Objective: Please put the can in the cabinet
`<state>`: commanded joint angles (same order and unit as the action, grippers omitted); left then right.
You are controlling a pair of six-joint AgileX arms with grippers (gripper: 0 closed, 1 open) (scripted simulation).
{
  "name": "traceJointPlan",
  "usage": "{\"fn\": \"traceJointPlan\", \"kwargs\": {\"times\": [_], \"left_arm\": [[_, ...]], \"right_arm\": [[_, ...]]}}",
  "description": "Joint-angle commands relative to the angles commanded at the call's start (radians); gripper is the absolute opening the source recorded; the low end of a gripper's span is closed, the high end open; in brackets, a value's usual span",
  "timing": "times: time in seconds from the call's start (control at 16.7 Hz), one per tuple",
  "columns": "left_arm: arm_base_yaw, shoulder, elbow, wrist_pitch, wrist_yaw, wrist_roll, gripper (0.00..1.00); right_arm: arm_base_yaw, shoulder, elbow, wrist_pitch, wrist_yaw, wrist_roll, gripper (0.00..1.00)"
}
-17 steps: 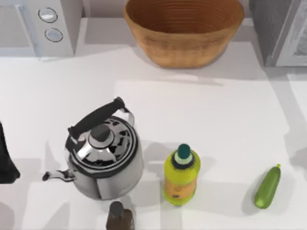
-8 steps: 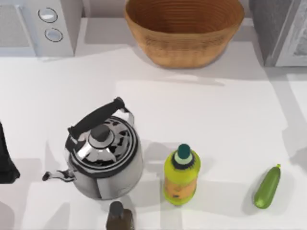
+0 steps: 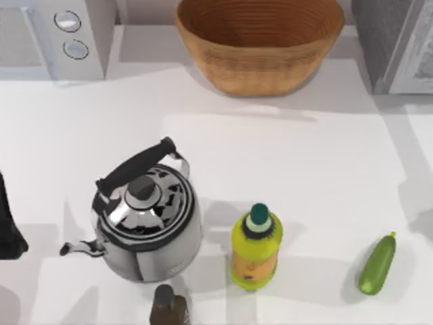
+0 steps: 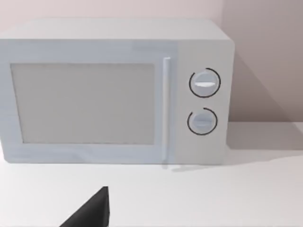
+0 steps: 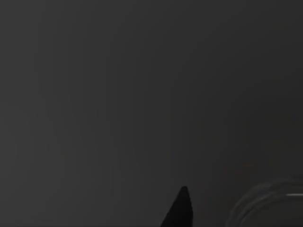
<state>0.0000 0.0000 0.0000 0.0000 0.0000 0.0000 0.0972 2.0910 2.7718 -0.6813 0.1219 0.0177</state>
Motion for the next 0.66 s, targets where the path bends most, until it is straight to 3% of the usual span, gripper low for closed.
{"fn": "traceJointPlan", "kwargs": {"times": [0.3,0.66], "left_arm": [[0.0,0.0,0.0,0.0,0.0,0.0,1.0],[0.0,0.0,0.0,0.0,0.0,0.0,1.0]], "right_arm": [[0.0,0.0,0.0,0.0,0.0,0.0,0.98],[0.0,0.0,0.0,0.0,0.0,0.0,1.0]]}}
